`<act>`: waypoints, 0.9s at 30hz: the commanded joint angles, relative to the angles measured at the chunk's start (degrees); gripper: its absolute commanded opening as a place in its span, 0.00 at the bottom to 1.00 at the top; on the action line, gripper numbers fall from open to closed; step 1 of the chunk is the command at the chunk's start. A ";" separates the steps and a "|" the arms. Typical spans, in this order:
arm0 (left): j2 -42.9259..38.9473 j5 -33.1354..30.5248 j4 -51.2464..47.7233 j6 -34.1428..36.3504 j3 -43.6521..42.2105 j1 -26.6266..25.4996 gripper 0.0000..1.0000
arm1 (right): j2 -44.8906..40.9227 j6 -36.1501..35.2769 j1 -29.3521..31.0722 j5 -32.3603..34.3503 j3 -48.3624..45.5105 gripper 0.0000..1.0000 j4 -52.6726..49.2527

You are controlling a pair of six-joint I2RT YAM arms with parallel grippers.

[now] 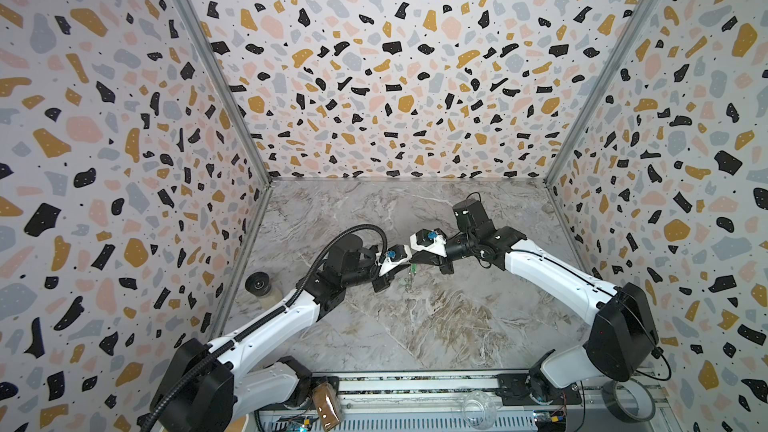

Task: Remove the keys from the keyring
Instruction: 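Grasp the key ring with the left gripper beside the right gripper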

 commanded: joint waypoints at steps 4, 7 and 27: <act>0.42 3.46 3.58 -1.28 -0.19 -0.35 0.17 | -1.80 0.14 -0.19 -1.83 -0.30 0.02 1.18; 0.49 3.56 3.75 -1.34 -0.20 -0.34 0.13 | -1.80 0.14 -0.19 -1.79 -0.41 0.02 1.24; -0.28 4.47 4.60 -2.09 -1.12 -0.34 0.00 | -5.16 -0.95 -1.53 2.94 -1.74 0.31 2.15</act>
